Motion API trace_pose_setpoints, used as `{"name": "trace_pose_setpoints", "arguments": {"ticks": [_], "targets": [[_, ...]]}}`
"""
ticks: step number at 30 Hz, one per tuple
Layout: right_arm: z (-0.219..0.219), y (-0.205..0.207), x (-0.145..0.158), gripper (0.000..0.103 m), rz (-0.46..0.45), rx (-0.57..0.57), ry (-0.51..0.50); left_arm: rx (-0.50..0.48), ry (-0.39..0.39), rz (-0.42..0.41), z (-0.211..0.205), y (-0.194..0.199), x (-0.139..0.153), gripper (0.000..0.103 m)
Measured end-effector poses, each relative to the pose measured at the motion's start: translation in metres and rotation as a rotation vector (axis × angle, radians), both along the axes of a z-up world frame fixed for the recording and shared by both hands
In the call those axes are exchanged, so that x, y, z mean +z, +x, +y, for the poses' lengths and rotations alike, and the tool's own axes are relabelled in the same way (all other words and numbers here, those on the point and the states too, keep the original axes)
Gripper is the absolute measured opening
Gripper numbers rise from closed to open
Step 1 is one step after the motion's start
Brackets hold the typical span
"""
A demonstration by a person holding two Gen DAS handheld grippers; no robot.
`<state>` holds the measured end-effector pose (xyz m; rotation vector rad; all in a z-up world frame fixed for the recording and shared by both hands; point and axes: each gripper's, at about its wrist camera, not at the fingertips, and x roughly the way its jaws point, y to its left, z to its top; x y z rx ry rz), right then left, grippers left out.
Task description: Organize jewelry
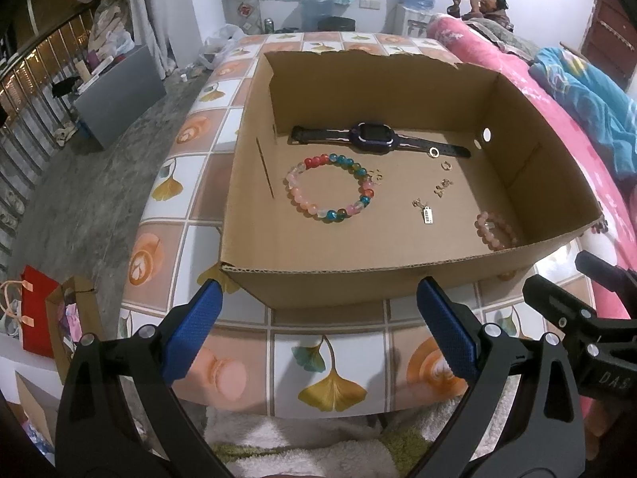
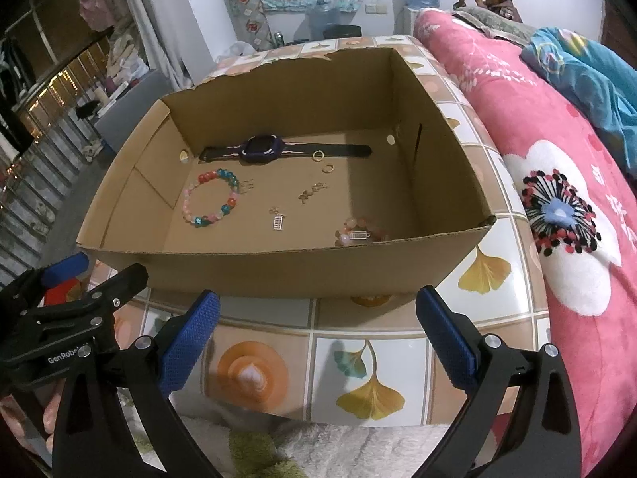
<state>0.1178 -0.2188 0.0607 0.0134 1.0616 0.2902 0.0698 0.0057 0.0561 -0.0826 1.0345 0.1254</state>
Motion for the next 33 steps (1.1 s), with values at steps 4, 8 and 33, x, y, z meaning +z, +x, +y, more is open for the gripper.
{"name": "trace_pose_setpoints", "arguments": {"ticks": [4, 8, 33], "targets": [[-0.0013, -0.0002, 0.0, 0.096, -0.001, -0.002, 0.002, 0.003, 0.0, -0.004, -0.0004, -0.0001, 0.0001, 0.095], [-0.0013, -0.0001, -0.0001, 0.096, -0.002, -0.002, 0.001, 0.001, 0.003, -0.006, -0.0018, -0.0001, -0.0001, 0.095], [-0.0019, 0.0034, -0.0036, 0.096, 0.001, -0.003, -0.006, 0.009, 0.001, -0.006, -0.0007, -0.0013, 0.0002, 0.095]]}}
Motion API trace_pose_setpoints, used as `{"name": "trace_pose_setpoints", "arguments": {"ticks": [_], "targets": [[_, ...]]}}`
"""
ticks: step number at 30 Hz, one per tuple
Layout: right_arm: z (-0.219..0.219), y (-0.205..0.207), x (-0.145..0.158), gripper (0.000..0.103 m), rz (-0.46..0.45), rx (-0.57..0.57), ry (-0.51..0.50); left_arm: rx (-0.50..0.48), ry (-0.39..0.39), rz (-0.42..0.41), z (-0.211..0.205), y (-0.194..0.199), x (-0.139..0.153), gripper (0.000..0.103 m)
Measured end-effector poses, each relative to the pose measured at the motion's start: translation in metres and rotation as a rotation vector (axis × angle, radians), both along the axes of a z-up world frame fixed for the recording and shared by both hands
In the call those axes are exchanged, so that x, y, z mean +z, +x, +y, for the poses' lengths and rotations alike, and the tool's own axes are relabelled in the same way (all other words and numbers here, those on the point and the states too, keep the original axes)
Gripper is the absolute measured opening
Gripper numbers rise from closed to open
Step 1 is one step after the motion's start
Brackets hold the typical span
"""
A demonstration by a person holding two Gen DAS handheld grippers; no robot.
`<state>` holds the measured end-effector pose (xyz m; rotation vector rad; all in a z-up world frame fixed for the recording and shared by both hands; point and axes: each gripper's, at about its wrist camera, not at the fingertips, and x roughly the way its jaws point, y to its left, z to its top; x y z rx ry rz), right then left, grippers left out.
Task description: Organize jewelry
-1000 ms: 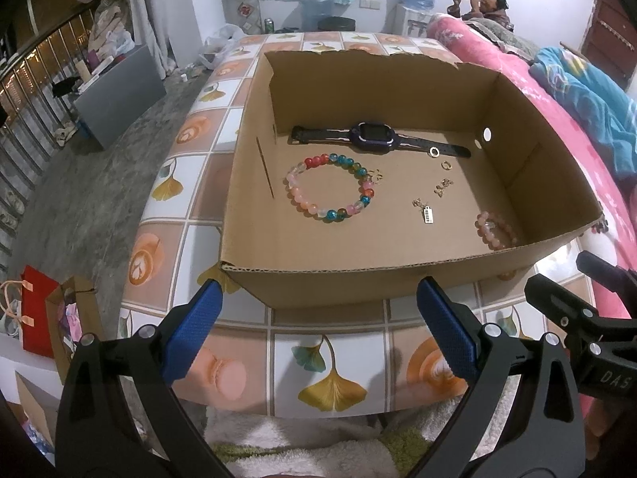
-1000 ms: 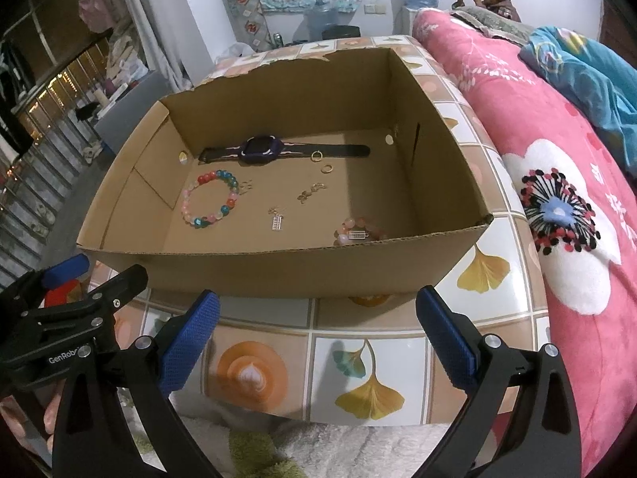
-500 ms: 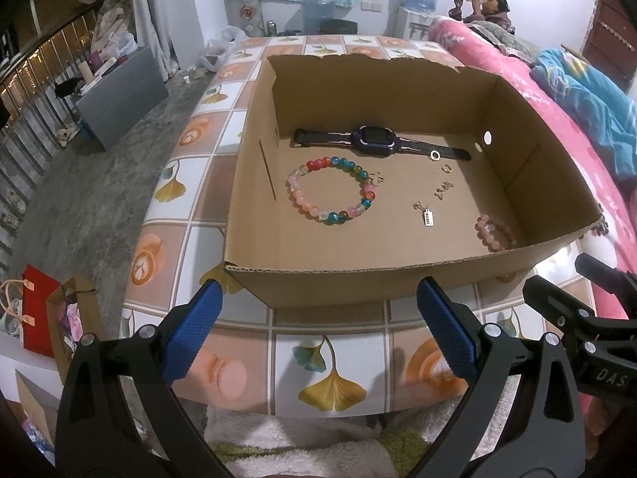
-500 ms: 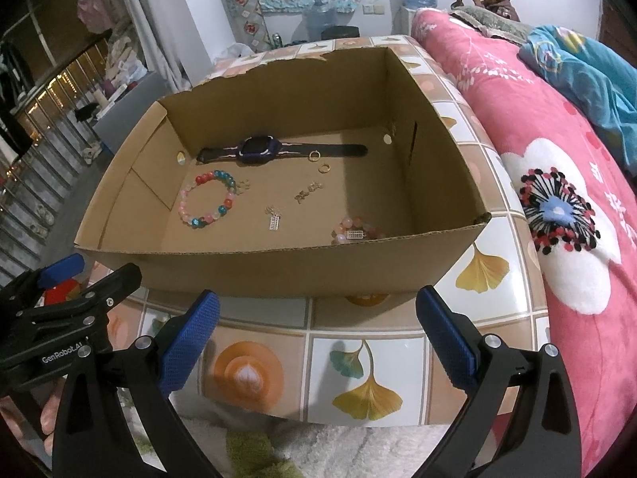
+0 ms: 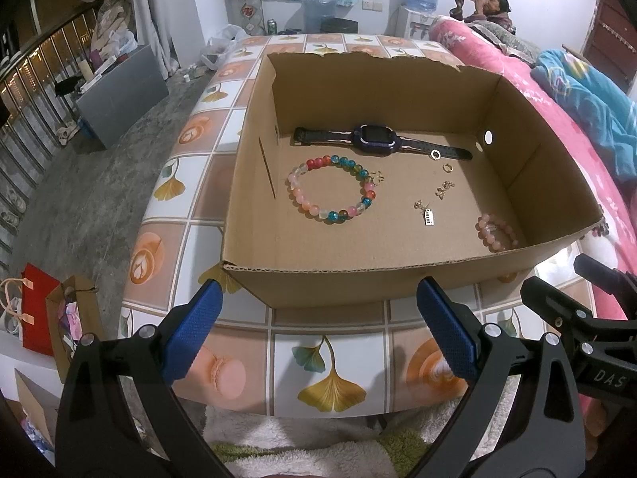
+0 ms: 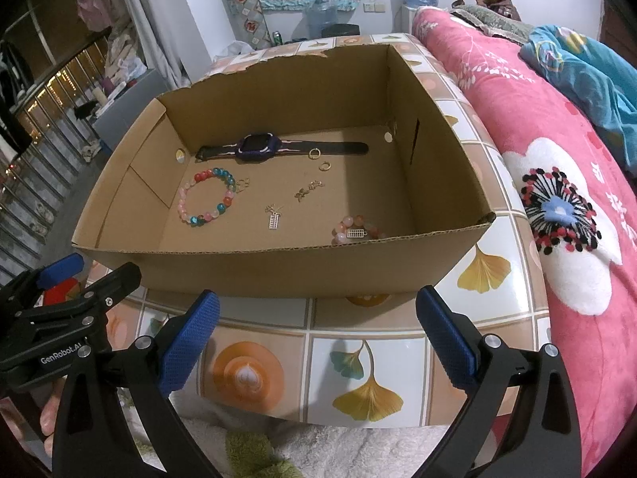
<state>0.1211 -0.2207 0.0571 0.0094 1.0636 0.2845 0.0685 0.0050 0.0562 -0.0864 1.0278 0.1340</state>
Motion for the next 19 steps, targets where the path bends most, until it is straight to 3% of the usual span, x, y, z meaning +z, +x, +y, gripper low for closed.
{"name": "trace_pose_setpoints", "arguments": {"ticks": [19], "targets": [[0.0006, -0.001, -0.0002, 0.096, 0.0, 0.0, -0.001, -0.004, -0.004, -0.001, -0.0027, 0.0009, 0.0031, 0.095]]}}
